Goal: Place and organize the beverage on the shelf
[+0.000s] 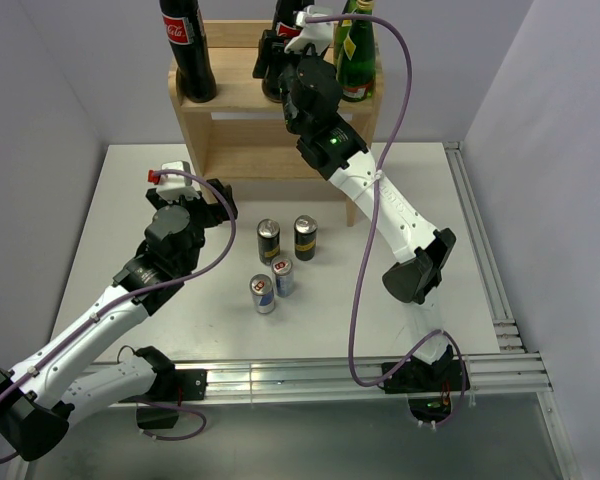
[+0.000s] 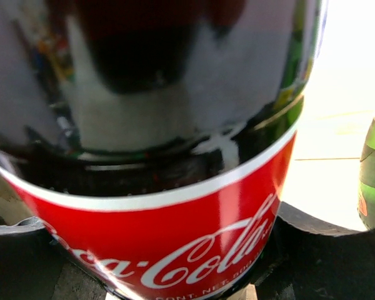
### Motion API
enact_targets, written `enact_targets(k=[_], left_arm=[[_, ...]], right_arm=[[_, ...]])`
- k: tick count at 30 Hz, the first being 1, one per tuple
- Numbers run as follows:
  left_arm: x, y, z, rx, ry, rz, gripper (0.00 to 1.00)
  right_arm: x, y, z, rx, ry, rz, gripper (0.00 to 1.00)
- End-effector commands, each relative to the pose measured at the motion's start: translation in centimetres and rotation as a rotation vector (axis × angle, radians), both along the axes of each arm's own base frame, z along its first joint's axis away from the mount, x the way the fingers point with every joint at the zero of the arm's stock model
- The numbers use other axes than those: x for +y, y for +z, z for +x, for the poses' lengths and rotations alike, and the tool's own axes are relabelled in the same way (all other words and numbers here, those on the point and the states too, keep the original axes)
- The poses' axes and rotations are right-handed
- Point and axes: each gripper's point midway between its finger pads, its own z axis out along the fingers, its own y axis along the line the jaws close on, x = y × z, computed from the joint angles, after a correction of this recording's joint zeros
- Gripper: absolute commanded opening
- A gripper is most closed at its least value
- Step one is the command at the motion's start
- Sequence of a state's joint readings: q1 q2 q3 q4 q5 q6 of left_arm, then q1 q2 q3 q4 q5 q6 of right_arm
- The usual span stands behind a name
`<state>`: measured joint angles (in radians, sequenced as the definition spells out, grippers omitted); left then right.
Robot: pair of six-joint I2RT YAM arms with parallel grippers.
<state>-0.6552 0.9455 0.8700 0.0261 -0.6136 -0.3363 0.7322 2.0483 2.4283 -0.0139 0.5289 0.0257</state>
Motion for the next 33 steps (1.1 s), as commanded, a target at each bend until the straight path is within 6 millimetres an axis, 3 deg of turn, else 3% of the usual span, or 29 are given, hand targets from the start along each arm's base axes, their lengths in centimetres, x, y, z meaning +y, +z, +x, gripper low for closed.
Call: enact_targets(k=[1,7,17,33], left_arm=[[-0.2,0.9,0.1,-0.036,-0.012,-0.042,0.99],[-0.1,0.8,0.2,-0.034,-0.009,-0.047,0.99],[0.0,0.7,0.3,-0.033,-0.007,-0.052,0.99],[0.4,0.3,0.7,-0.029,-0.002,-0.06,0.99]], right_arm=[[0.4,0.2,0.3,-0.016,0.015,0.028,0.56],[0.6,-0.8,0.8,0.004,0.004,0.015,0.52],[1.0,-3.1,1.4,0.057,-0.003,-0.019,0.53],[2.5,-8.4,2.6,0.161,0.008,-0.087,0.53]])
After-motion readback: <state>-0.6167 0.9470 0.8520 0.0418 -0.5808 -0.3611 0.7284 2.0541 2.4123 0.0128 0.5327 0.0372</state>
